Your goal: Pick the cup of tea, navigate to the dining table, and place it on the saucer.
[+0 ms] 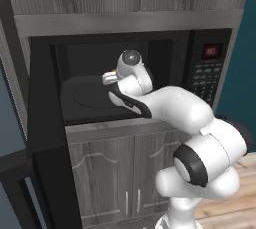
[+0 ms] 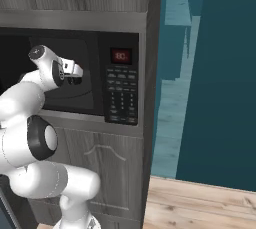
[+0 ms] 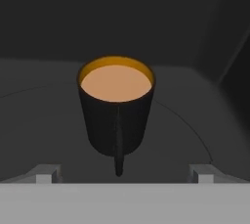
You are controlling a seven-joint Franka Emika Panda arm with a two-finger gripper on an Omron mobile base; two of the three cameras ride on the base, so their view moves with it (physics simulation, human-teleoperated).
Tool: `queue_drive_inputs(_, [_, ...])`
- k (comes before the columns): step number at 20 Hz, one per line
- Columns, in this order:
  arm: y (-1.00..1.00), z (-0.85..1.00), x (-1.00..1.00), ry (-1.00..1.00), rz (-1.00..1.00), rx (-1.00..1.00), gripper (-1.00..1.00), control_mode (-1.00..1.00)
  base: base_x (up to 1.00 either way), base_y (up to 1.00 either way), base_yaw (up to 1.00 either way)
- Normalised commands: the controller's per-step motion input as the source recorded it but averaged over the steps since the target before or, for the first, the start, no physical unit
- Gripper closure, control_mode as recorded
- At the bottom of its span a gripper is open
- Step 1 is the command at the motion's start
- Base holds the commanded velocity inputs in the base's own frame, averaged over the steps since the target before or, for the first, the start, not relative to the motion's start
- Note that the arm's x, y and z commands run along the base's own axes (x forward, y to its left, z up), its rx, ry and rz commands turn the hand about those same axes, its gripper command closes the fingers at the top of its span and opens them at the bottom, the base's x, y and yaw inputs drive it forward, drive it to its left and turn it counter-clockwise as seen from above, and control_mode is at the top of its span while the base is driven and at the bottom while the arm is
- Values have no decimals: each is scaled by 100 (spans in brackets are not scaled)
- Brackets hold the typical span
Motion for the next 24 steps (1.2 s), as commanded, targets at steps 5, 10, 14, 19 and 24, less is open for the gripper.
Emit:
queue_drive_inputs(5, [8, -11, 13, 1, 0, 0, -100, -100, 0, 0, 0])
queue_drive_inputs(10, [1, -5, 8, 0, 0, 0, -100, -100, 0, 0, 0])
queue_drive_inputs(14, [0, 0, 8, 0, 0, 0, -100, -100, 0, 0, 0])
queue_drive_inputs(19, [0, -8, 6, 0, 2, 0, -100, -100, 0, 0, 0])
queue_drive_inputs(24, [0, -11, 9, 1, 2, 0, -100, -100, 0, 0, 0])
